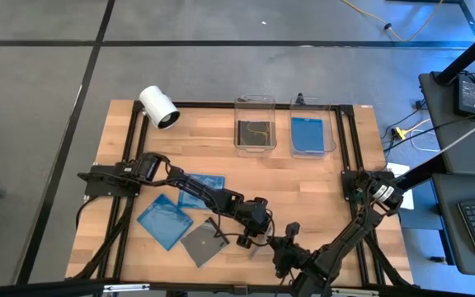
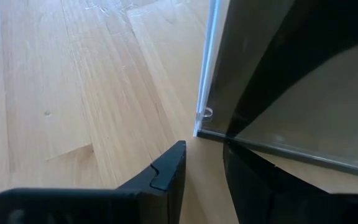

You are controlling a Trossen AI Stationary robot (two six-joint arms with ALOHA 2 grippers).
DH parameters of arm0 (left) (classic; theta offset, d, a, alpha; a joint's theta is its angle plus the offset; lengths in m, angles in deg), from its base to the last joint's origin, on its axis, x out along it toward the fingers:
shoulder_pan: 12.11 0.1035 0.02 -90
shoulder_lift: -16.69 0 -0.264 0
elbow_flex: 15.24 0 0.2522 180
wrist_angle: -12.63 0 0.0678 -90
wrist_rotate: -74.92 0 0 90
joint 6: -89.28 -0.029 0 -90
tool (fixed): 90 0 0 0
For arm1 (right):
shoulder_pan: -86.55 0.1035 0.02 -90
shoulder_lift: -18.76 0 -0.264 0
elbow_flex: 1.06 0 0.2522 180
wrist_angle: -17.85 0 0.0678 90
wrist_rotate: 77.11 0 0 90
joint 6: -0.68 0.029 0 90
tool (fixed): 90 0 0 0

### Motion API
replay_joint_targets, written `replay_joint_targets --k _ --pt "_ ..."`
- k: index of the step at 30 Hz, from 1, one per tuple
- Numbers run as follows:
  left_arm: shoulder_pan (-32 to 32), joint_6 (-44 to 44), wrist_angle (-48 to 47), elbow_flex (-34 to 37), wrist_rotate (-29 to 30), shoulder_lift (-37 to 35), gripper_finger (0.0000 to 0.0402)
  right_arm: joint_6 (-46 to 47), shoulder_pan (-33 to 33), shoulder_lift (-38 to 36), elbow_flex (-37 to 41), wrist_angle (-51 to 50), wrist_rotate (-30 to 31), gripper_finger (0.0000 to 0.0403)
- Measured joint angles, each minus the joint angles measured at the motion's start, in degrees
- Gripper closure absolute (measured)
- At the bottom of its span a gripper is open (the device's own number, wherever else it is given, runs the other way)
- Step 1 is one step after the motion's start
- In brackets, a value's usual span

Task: Pick & place jewel cases by type
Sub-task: Put the right black CD case into the left transparent bin

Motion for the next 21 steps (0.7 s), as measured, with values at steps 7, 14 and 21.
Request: replay_joint_targets --k 7,14,21 --pt "0.26 -0.01 -0.04 0.0 -0.09 -0.02 0.0299 -7.01 0.64 0.0 0.0 0.01 -2.5 0.0352" --pt "0.31 -0.02 -0.04 0.0 -0.1 -0.02 0.0296 -6.83 0.43 0.0 0.0 -0.06 -6.11 0.0343" --pt "0.28 -0.02 -0.04 0.0 -0.13 -0.02 0.0298 -8.26 -0.66 0.0 0.0 -0.16 -6.11 0.027"
